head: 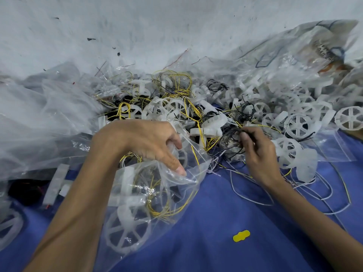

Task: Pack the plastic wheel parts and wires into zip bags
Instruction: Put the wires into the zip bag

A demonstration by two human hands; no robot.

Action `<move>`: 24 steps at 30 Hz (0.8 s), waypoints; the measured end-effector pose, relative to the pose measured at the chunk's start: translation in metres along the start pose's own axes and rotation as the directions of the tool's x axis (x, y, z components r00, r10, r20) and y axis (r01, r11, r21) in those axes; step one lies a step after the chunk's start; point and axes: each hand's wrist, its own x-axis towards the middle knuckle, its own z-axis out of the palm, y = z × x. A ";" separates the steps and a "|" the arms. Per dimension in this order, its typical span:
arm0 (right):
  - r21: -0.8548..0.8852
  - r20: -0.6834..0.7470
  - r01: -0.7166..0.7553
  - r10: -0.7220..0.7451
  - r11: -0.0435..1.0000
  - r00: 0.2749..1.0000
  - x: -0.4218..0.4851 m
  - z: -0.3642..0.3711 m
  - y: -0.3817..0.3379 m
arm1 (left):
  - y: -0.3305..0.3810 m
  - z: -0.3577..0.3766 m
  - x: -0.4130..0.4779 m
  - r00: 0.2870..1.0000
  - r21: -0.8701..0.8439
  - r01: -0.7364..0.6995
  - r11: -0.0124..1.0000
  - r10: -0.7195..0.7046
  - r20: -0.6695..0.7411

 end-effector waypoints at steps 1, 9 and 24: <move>0.061 -0.026 -0.058 0.060 0.996 0.998 0.001 0.000 0.001 | 0.000 0.000 0.000 1.000 0.005 0.004 1.000 -0.004 -0.003; 0.763 0.081 -0.364 0.480 0.534 0.874 0.011 0.000 -0.011 | 0.006 0.003 0.005 1.000 0.035 -0.013 0.999 0.014 -0.014; 0.914 0.194 -0.376 0.648 0.153 0.736 0.027 -0.020 -0.009 | 0.010 0.004 0.006 0.999 0.063 0.004 0.998 -0.006 0.035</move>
